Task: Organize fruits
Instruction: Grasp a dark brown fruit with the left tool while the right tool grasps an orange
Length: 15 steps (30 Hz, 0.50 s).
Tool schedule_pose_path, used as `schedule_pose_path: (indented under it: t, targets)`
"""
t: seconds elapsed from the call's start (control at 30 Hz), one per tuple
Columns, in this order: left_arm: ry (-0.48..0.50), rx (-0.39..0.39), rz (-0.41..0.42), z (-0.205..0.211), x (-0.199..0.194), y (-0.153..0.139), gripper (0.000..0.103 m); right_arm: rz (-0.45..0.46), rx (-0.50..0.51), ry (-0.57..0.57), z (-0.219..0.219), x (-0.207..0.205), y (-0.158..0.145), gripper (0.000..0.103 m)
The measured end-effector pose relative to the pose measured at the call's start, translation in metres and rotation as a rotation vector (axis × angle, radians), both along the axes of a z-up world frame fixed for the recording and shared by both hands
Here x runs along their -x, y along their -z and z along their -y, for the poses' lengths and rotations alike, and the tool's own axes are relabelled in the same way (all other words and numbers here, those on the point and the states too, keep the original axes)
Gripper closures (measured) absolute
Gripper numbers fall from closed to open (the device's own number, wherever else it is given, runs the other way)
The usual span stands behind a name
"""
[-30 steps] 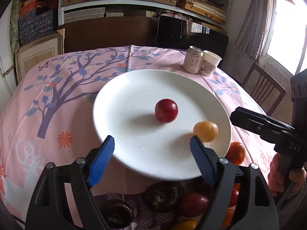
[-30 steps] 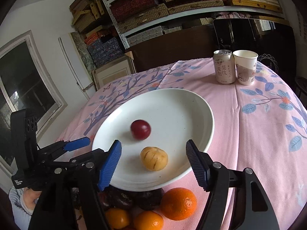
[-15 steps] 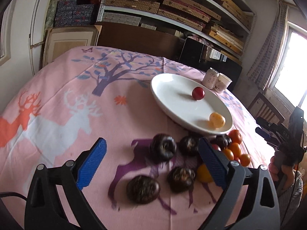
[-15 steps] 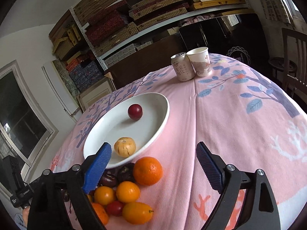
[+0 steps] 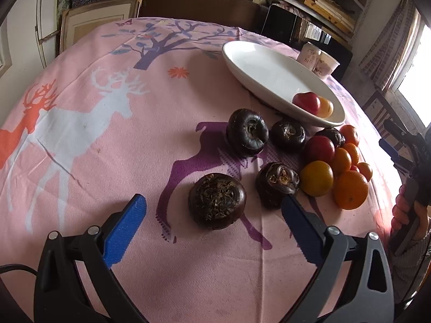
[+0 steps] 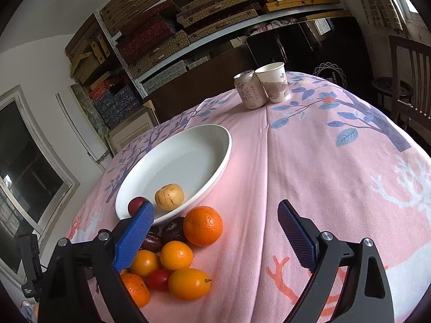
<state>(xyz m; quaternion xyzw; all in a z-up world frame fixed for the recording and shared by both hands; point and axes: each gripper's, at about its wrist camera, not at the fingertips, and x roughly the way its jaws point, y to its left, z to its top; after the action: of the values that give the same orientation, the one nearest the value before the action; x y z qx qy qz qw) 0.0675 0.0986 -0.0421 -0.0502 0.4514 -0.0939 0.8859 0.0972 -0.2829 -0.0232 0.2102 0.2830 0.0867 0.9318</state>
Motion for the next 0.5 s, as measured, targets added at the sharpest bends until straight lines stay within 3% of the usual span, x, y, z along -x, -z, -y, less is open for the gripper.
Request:
schedule_pose_path:
  t: [0.37,0.5]
  targets:
    - [-0.022,-0.222,0.002,0.006,-0.005,-0.001,0.006,0.004,0.009,-0.023,-0.005,0.003,-0.002,0.009]
    - [0.034,-0.243,0.012,0.012,-0.007,0.0,0.026,-0.003,0.03,-0.058,-0.012,0.004,-0.002,0.009]
